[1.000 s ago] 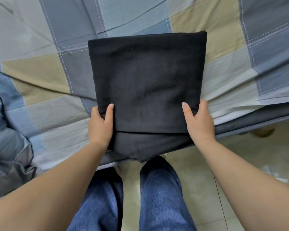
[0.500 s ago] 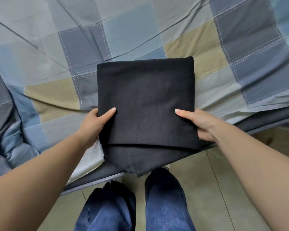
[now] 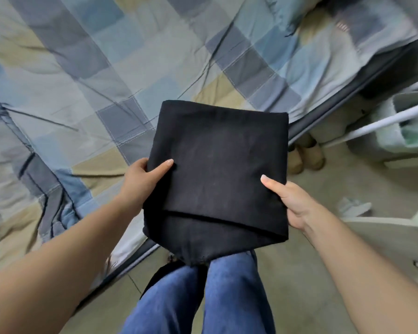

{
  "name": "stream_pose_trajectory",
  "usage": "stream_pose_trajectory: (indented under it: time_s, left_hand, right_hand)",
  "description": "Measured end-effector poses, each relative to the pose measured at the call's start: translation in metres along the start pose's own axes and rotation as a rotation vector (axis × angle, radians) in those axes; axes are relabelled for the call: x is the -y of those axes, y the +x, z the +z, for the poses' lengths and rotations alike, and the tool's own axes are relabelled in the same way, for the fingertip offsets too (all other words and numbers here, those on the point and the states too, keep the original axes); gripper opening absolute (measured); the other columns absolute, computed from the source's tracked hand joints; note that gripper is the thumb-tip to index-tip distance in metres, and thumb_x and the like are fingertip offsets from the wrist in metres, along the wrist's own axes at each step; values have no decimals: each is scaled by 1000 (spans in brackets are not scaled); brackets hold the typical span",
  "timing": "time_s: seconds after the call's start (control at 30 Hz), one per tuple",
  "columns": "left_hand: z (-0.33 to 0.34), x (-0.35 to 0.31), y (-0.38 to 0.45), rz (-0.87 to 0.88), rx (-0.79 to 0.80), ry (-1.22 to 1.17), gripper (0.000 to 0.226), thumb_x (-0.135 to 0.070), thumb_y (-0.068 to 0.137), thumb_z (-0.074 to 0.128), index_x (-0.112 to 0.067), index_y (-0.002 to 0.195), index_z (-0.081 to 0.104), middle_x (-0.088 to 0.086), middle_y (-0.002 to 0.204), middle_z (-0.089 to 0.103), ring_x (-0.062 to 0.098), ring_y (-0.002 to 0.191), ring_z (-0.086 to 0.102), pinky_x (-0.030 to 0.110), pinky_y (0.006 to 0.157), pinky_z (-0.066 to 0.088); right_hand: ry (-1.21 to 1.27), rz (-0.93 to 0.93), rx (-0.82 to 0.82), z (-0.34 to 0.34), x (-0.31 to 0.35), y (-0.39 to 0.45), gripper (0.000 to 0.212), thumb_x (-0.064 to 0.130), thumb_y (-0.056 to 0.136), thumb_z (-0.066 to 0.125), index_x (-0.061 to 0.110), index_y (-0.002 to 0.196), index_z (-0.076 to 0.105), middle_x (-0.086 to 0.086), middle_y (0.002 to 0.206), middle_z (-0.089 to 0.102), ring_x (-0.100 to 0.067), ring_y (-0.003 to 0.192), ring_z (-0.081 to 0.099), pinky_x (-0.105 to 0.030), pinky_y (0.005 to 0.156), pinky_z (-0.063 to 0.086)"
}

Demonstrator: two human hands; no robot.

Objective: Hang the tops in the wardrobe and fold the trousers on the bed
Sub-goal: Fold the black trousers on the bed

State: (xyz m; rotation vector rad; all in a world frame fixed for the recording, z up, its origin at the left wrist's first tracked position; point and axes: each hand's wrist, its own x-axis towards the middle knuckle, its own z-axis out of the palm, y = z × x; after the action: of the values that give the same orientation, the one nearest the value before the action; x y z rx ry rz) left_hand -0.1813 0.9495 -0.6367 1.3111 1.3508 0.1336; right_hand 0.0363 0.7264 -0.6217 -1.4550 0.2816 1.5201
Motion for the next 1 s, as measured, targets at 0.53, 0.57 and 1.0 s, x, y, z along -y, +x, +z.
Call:
stream_pose_trajectory:
  time_s: [0.53, 0.57, 1.0]
  left_hand:
    - [88, -155, -284, 331, 597, 302, 32, -50, 75, 75, -21, 89, 69, -8, 79, 74, 8, 70, 71, 21, 55, 53]
    - [106, -159, -304, 357, 633, 326, 33, -50, 74, 75, -21, 89, 69, -7, 79, 74, 10, 71, 72, 22, 56, 54]
    - [320, -134, -519, 546, 1068, 572, 39, -51, 74, 76, -20, 96, 70, 2, 87, 75, 20, 83, 72, 43, 81, 58]
  right_hand:
    - [422, -385, -359, -64, -133, -387, 53, 42, 75, 71, 19, 122, 61, 0, 117, 69, -19, 106, 66, -32, 81, 54]
    - [449, -414, -389, -75, -147, -408, 54, 44, 74, 72, 20, 122, 61, 1, 117, 69, -18, 107, 66, -31, 81, 54]
    - [834, -611, -744, -180, -306, -594, 46, 45, 76, 73, 28, 118, 64, 7, 116, 69, -14, 104, 67, -24, 74, 56]
